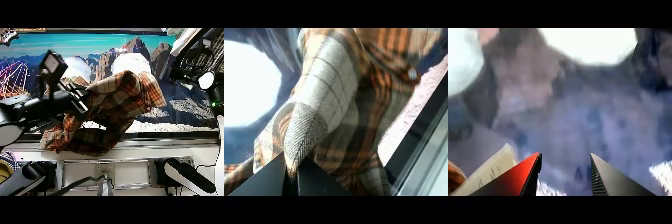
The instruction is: Fold the clothes and pants, and hang the long-sleeved shirts on hangers.
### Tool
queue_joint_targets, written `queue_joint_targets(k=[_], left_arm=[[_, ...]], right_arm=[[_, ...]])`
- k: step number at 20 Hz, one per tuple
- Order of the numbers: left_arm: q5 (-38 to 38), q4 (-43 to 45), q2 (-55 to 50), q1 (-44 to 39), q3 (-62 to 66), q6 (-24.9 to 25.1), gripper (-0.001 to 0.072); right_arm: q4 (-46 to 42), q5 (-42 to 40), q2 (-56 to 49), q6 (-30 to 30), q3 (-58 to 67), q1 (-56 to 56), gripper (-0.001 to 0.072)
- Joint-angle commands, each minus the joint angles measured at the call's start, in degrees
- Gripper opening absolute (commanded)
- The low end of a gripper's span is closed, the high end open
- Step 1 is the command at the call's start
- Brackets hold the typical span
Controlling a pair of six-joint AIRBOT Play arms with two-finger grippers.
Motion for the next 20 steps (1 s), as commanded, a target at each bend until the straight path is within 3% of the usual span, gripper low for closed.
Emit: queue_joint_targets(k=[1,3,8,10,12,15,20], left_arm=[[-1.16,0.11,2.67,1.11,0.04,-0.13,0.0026],[-1.09,0.11,2.60,1.11,0.04,-0.13,0.0026],[0.61,0.11,2.60,1.14,0.04,-0.13,0.0026],[1.75,0.11,2.60,1.14,0.07,-0.15,0.0026],[1.84,0.09,2.60,1.11,0.04,-0.17,0.0026],[1.81,0.09,2.60,1.11,0.04,-0.15,0.0026],[1.81,0.09,2.60,1.11,0.04,-0.15,0.0026]], right_arm=[[7.91,-0.15,-0.04,-3.82,-4.20,0.00,0.0393],[12.26,-0.22,-0.04,-3.82,-7.08,0.00,0.0469],[28.79,7.74,1.16,-9.46,-16.55,0.70,0.0469],[30.82,4.07,2.80,-10.03,-20.35,2.89,0.0470],[30.93,-2.29,2.64,-10.05,-22.29,4.35,0.0572],[35.06,-6.58,0.59,-16.04,-21.00,5.46,0.0575],[40.22,-14.47,-0.96,-15.78,-20.06,5.40,0.0564]])
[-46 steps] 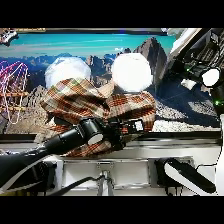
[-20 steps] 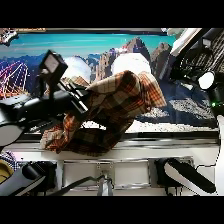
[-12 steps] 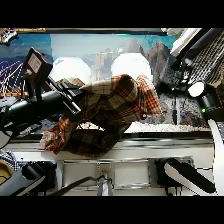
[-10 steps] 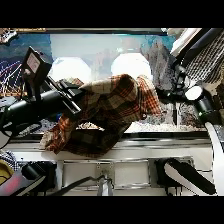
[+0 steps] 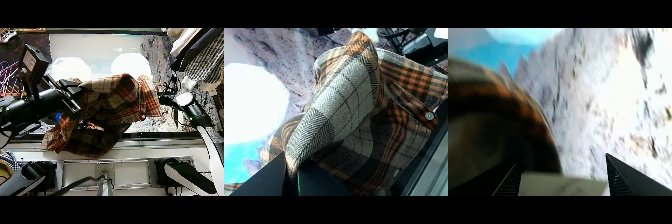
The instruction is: Fold the clothes and pants, and hang the long-sleeved shirts on hangers.
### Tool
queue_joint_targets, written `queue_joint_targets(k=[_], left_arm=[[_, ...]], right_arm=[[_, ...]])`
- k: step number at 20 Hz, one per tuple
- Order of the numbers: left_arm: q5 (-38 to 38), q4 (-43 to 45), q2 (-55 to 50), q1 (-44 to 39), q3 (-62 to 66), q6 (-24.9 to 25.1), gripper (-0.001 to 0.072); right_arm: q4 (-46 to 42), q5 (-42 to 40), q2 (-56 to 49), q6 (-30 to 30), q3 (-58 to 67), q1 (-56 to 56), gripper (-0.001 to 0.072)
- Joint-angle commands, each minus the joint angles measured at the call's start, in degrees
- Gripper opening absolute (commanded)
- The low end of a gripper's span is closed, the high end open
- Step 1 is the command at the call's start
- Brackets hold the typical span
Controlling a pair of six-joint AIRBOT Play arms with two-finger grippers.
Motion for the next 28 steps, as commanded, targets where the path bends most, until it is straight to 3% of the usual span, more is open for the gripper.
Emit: queue_joint_targets(k=[1,7,16,18,20,21,23,25,28], left_arm=[[0.11,0.00,0.04,0.02,0.04,0.00,0.0026],[0.13,0.02,0.04,0.02,0.04,0.02,0.0026],[0.15,0.02,0.04,0.02,0.04,0.00,0.0027],[0.17,0.02,0.04,0.02,0.04,0.00,0.0027],[0.17,0.02,0.04,0.04,0.04,0.00,0.0027],[0.17,0.02,0.04,0.04,0.04,0.00,0.0027],[0.17,0.02,0.04,0.04,0.04,0.00,0.0027],[0.81,0.02,0.04,0.04,0.04,0.00,0.0027],[4.02,0.04,0.02,0.70,0.04,-0.33,0.0026]], right_arm=[[3.78,-4.76,-1.84,-1.05,0.17,0.26,0.0564],[10.93,-4.44,-7.54,-5.73,0.28,4.87,0.0552],[17.18,-5.11,-9.86,-5.73,0.26,11.69,0.0544],[17.09,-4.24,-9.68,-5.70,0.26,11.69,0.0416],[17.11,-4.31,-9.46,-5.68,0.26,11.69,0.0334],[17.03,-4.33,-9.53,-5.70,0.26,11.69,0.0330],[16.57,-4.33,-9.53,-5.75,0.26,11.69,0.0214],[15.98,-4.35,-9.49,-5.75,0.26,11.69,0.0049],[14.12,-4.17,-7.65,-5.84,0.28,11.56,0.0048]])
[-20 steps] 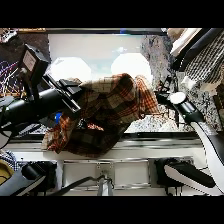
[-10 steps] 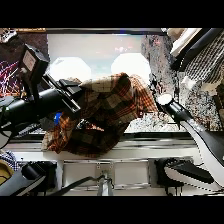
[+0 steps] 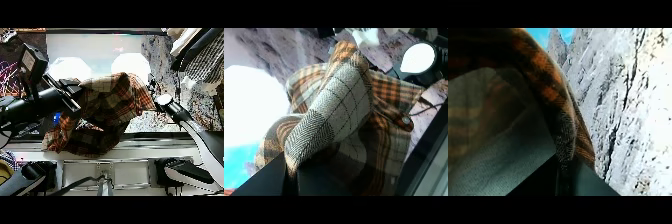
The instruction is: Fold the clothes and pants, and hang the long-sleeved shirts on hangers.
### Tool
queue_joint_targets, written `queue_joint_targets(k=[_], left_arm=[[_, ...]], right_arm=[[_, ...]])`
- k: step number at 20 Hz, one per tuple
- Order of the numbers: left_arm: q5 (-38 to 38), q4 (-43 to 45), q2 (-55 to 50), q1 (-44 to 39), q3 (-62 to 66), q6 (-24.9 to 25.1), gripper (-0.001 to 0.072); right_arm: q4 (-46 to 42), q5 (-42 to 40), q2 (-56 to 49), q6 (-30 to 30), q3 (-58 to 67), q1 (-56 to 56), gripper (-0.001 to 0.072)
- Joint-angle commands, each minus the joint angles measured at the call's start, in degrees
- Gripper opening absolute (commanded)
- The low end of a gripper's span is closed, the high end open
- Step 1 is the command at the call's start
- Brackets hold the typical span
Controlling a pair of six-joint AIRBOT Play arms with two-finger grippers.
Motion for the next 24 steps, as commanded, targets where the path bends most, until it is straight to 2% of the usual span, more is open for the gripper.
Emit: queue_joint_targets(k=[1,4,7,9,12,14,17,19,22,24], left_arm=[[3.78,0.02,0.02,1.33,0.04,-1.31,0.0026],[8.31,0.02,-0.09,5.44,0.04,-4.46,0.0026],[12.28,-0.04,-1.42,10.62,0.04,-14.03,0.0026],[12.35,-0.04,-3.78,12.48,0.04,-21.27,0.0027],[12.61,-1.75,-8.59,12.74,0.04,-28.94,0.0026],[13.92,-8.79,-11.82,12.72,0.04,-31.47,0.0026],[16.44,-24.30,-14.19,12.72,0.04,-29.92,0.0026],[16.41,-35.98,-13.70,12.72,0.04,-22.53,0.0026],[15.41,-52.00,-11.82,12.79,0.04,-7.06,0.0026],[15.37,-52.28,-11.82,14.40,-0.09,-4.57,0.0026]], right_arm=[[-3.45,0.31,3.26,-0.07,0.09,-0.17,0.0047],[-10.14,3.52,12.72,0.00,2.40,-2.64,0.0048],[-11.72,6.62,20.98,0.07,11.37,-6.97,0.0047],[-11.82,9.22,23.04,0.20,21.44,-9.27,0.0047],[-16.90,14.49,22.23,1.40,39.19,-9.86,0.0047],[-21.75,14.93,21.77,3.82,48.57,-9.86,0.0047],[-28.09,15.08,21.79,5.68,58.71,-9.86,0.0047],[-31.19,15.98,21.79,6.49,63.49,-9.86,0.0047],[-32.33,19.19,21.79,6.62,68.61,-9.86,0.0048],[-32.28,19.98,21.46,6.62,69.22,-9.86,0.0047]])
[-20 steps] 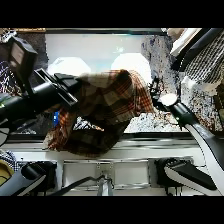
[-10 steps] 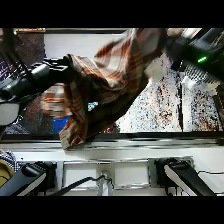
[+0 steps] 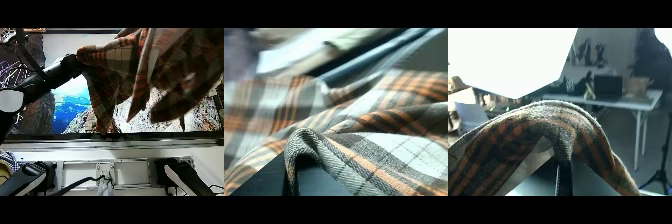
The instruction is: Fold the clothes and pants, and hang the long-sleeved shirts on hangers.
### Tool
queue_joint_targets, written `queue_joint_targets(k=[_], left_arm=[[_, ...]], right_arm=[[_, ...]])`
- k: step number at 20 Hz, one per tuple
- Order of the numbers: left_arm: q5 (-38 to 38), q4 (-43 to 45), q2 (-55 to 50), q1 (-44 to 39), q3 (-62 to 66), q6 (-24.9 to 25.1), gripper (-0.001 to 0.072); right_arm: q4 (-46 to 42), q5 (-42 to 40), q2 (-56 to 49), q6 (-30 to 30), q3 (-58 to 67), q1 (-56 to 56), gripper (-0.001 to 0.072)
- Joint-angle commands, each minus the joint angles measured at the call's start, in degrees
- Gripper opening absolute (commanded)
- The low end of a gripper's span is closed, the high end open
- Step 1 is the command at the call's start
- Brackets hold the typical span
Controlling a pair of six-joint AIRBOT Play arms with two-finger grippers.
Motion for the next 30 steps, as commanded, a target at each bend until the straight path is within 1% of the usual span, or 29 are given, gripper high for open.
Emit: queue_joint_targets(k=[1,4,6,7,8,9,10,11,12,13,14,15,16,17,18,19,20,22,24,25,26,27,28,29,30], left_arm=[[-0.28,-9.16,-0.33,2.69,-0.24,8.74,0.0026],[-2.82,-3.58,-4.66,8.68,-0.26,8.72,0.0027],[-4.66,-0.70,-8.83,13.35,-0.33,8.44,0.0028],[-4.79,-0.35,-10.97,15.78,-0.33,8.44,0.0049],[-4.79,-0.44,-13.11,18.53,-0.33,7.96,0.0234],[-4.87,-0.44,-14.95,21.27,-0.33,5.44,0.0480],[-5.66,-0.48,-16.28,23.74,-0.31,1.25,0.0597],[-6.64,-0.48,-17.27,26.03,-0.31,-4.13,0.0612],[-8.24,-0.72,-17.73,27.82,-0.31,-8.00,0.0612],[-9.94,-2.21,-17.75,29.35,-0.31,-9.14,0.0612],[-11.89,-4.33,-17.57,30.36,-0.31,-9.07,0.0611],[-14.47,-6.69,-17.16,31.06,-0.31,-7.50,0.0611],[-16.81,-8.85,-16.52,31.21,-0.31,-3.69,0.0610],[-19.10,-10.54,-15.65,31.10,-0.31,0.92,0.0592],[-21.55,-11.45,-14.47,30.49,-0.31,5.20,0.0555],[-23.67,-11.23,-13.14,30.03,-0.31,8.20,0.0520],[-26.23,-10.27,-11.52,29.70,-0.33,10.64,0.0465],[-32.06,-6.71,-7.80,29.35,-0.59,12.48,0.0464],[-36.52,-0.76,-3.28,27.56,-2.01,12.87,0.0464],[-37.51,3.37,-0.85,26.05,-3.30,12.70,0.0464],[-37.57,7.21,1.53,24.52,-4.87,11.28,0.0462],[-37.46,11.72,4.24,23.32,-6.71,7.89,0.0423],[-37.22,16.55,7.06,22.88,-8.26,4.63,0.0399],[-36.41,22.93,10.47,22.86,-9.73,0.22,0.0399],[-35.19,30.64,13.77,23.15,-10.78,-5.27,0.0397]], right_arm=[[-2.01,3.17,-1.14,0.48,3.50,-0.04,0.0047],[0.02,10.64,-7.37,0.94,3.50,0.26,0.0048],[1.88,17.09,-14.75,0.96,3.50,1.36,0.0048],[1.88,19.47,-18.53,0.96,3.50,2.67,0.0048],[1.99,21.51,-22.58,1.05,3.50,4.35,0.0048],[2.32,23.30,-26.14,1.64,3.50,6.16,0.0048],[2.60,25.31,-29.44,1.66,3.50,8.11,0.0048],[2.51,27.41,-32.72,1.64,3.50,10.25,0.0049],[2.51,28.72,-35.30,1.62,3.50,12.11,0.0049],[2.08,28.76,-37.62,1.62,3.50,13.84,0.0049],[0.94,27.71,-39.45,1.62,3.50,15.23,0.0049],[-0.81,26.01,-40.89,1.88,3.50,16.17,0.0049],[-2.86,23.98,-42.27,3.17,3.50,16.72,0.0049],[-4.37,22.21,-43.47,4.59,3.52,16.92,0.0049],[-5.27,20.83,-44.46,5.62,3.50,16.90,0.0049],[-5.64,19.98,-45.24,6.05,3.52,16.85,0.0049],[-5.86,19.56,-45.59,6.03,3.52,16.85,0.0049],[-6.10,18.60,-45.68,6.05,3.52,16.85,0.0049],[-6.05,17.99,-45.68,6.01,4.13,16.87,0.0049],[-6.05,18.03,-45.68,5.97,4.68,16.87,0.0049],[-6.05,18.10,-45.66,5.95,5.33,16.87,0.0049],[-6.03,18.21,-45.66,5.92,6.01,16.87,0.0049],[-6.01,18.21,-45.62,5.92,6.60,16.87,0.0049],[-5.84,18.34,-45.55,5.92,7.02,16.90,0.0049],[-5.11,18.38,-45.31,5.92,7.02,16.92,0.0049]])
